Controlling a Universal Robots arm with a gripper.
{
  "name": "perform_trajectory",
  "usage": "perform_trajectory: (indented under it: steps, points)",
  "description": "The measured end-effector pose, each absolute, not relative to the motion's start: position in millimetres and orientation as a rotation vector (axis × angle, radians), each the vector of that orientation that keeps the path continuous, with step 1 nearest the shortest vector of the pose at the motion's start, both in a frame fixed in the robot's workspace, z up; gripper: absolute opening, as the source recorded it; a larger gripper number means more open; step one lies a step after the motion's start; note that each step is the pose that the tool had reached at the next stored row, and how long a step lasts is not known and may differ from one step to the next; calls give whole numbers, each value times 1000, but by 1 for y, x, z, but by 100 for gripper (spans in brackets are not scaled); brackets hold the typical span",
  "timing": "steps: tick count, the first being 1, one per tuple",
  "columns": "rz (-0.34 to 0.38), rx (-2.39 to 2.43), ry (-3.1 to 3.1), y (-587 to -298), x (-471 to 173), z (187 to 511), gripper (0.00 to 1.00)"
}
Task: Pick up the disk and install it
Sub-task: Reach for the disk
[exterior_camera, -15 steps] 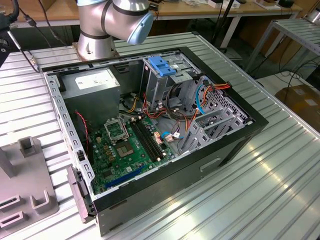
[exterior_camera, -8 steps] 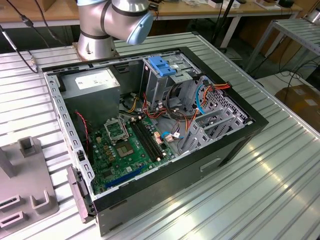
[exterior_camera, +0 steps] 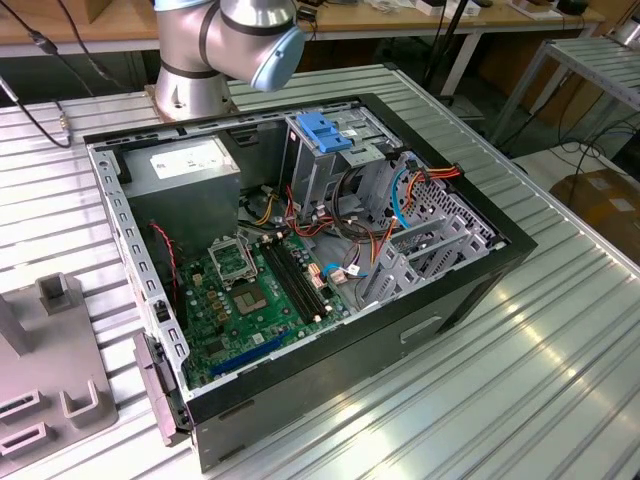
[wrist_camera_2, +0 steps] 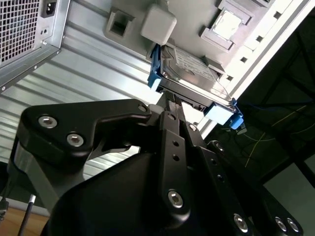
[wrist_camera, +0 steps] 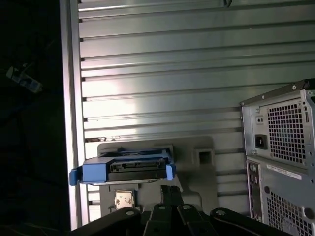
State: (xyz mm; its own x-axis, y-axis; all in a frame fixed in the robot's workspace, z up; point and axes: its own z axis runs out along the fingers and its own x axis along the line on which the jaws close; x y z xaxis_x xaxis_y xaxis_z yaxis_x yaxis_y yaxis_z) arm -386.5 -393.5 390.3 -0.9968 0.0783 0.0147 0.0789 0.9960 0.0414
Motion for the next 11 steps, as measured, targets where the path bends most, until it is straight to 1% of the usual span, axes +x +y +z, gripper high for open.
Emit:
perform_trajectory:
  steps: [11]
  points:
    - [-64, -123, -3111, -392, -417, 388, 10]
